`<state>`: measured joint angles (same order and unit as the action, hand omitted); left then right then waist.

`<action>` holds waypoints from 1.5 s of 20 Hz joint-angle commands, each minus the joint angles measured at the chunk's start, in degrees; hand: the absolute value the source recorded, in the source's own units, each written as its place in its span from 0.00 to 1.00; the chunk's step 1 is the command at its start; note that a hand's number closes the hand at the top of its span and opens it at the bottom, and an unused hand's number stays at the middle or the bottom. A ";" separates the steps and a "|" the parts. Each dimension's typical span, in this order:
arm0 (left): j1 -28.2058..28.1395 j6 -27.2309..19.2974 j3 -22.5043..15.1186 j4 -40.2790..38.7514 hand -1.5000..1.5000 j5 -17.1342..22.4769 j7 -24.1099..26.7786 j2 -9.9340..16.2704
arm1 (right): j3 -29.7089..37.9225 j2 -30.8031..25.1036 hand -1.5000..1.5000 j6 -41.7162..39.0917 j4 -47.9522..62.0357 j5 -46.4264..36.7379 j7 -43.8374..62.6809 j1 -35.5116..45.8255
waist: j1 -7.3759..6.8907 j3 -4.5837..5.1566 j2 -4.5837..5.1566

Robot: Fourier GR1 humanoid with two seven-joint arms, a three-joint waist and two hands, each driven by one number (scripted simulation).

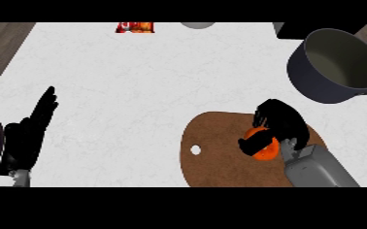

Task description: Pick the squash from the cutting board and place it in the pot

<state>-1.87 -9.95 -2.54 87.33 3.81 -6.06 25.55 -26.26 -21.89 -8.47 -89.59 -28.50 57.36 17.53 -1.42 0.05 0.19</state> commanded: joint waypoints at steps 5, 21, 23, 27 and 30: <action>-0.29 -0.61 -0.05 2.95 0.50 -1.09 -3.66 -0.64 | -2.35 -2.32 1.00 1.65 2.44 -14.82 -0.47 10.66 | 0.88 -0.06 -0.31; -1.04 0.06 1.50 -0.60 0.50 -2.72 0.40 -2.46 | 15.17 -5.34 1.00 4.32 -13.71 -25.65 2.86 17.24 | 1.67 -0.05 -0.33; -0.59 0.66 2.26 1.92 0.50 -2.32 -2.83 -2.42 | 14.64 -3.16 1.00 7.29 -13.47 -29.06 2.09 13.68 | 1.40 -0.06 -0.29; -3.37 1.16 1.70 7.19 0.50 -3.20 -4.14 -2.68 | 23.33 -7.33 1.00 9.83 -7.14 -25.31 -7.22 14.70 | 1.00 -0.08 -0.25; 1.10 4.85 5.88 -0.33 0.50 -0.87 -1.48 -0.48 | 27.71 -9.06 1.00 13.72 0.84 -23.71 -14.63 15.51 | 1.02 -0.06 -0.08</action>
<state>-1.83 -7.35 1.31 87.69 1.90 -7.01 23.95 -3.20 -29.55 1.47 -95.15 -52.92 49.12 32.66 -0.15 0.00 0.02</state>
